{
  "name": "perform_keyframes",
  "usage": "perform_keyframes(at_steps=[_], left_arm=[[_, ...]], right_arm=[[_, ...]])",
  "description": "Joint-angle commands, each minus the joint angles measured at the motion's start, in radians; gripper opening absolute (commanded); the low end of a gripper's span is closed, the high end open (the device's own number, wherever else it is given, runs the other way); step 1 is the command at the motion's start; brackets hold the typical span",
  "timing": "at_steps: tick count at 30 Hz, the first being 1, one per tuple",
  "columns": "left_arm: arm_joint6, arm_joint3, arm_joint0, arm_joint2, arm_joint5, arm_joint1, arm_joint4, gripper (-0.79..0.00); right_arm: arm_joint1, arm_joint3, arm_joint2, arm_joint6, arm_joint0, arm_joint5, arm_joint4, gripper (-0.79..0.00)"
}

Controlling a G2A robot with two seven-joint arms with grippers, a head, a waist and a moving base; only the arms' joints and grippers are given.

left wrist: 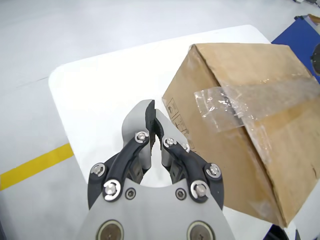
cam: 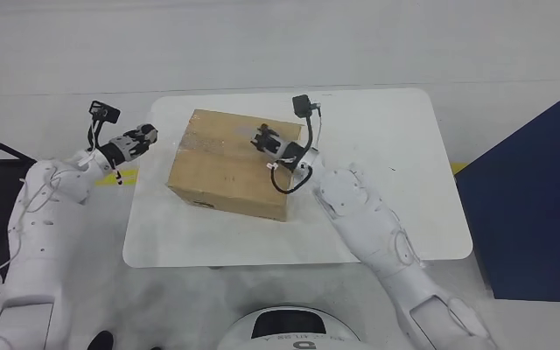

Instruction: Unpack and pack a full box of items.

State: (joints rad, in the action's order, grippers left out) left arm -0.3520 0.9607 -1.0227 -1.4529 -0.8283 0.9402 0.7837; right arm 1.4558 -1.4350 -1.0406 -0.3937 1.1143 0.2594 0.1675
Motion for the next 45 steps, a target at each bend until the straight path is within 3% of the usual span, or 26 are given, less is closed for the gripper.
perform_keyframes(at_steps=[1,9,23,45], left_arm=[[0.003,0.025,-0.030,-0.019,-0.026,-0.010,0.028,-0.785],[0.015,0.101,-0.120,0.000,-0.046,-0.017,0.105,-0.754],[0.009,0.126,-0.108,0.088,-0.041,-0.003,0.127,-0.782],[0.041,0.131,-0.102,0.140,-0.045,0.003,0.124,-0.785]], right_arm=[[-0.011,-0.028,-0.041,-0.011,0.046,0.036,-0.020,0.000],[-0.040,-0.107,-0.150,-0.053,0.175,0.084,-0.102,0.000],[-0.067,-0.179,-0.248,-0.019,0.351,0.110,-0.167,0.000],[-0.066,-0.071,-0.167,-0.128,0.185,0.004,-0.242,0.000]])
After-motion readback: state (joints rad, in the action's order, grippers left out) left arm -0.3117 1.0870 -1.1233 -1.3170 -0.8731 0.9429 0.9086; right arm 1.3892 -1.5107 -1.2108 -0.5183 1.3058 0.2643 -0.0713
